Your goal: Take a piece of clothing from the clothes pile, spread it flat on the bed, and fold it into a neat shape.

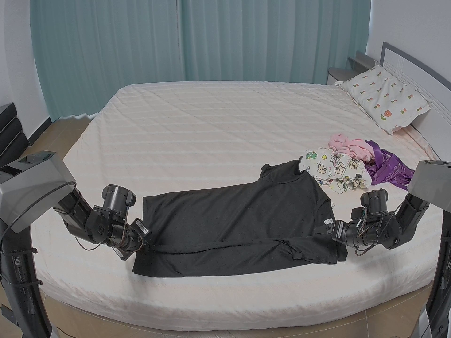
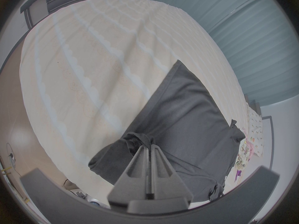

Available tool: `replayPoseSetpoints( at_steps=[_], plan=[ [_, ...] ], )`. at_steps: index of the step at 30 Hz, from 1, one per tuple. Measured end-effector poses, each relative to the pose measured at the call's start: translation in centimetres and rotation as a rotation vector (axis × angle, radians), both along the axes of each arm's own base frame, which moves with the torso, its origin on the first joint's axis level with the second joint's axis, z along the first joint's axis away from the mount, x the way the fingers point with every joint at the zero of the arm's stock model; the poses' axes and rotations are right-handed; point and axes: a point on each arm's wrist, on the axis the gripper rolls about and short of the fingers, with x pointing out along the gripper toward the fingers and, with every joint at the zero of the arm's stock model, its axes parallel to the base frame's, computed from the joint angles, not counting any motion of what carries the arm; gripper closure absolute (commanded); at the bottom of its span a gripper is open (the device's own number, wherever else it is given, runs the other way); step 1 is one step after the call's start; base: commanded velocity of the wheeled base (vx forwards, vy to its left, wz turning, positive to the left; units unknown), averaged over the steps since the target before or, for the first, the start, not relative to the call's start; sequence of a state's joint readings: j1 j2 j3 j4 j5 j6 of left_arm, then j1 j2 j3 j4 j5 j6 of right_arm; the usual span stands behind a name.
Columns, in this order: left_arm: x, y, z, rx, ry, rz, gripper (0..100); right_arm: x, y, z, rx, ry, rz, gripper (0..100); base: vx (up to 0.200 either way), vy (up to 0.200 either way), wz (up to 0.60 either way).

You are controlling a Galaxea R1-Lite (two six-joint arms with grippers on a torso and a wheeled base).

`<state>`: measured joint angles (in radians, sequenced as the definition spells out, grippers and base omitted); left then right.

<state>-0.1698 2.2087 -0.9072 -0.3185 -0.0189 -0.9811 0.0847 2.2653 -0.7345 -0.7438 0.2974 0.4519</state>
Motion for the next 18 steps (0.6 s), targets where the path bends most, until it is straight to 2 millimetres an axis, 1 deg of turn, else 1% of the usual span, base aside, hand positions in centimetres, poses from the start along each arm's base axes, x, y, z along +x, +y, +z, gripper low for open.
replayPoseSetpoints(
  at_steps=[7,14,18],
  plan=[
    [0.4,0.7,-0.1,-0.005,-0.004,0.035,100,0.3,-0.4,-0.5,0.013,-0.015,-0.001,0,0.0,0.0,0.0],
    [0.6,1.0,-0.3,-0.007,-0.003,0.046,100,0.6,-1.7,-0.5,0.014,-0.037,-0.038,0,0.0,0.0,0.0],
    [0.7,1.0,-0.3,-0.007,-0.002,0.047,100,0.7,-1.9,-0.7,0.014,-0.034,-0.043,0,0.0,0.0,0.0]
  ],
)
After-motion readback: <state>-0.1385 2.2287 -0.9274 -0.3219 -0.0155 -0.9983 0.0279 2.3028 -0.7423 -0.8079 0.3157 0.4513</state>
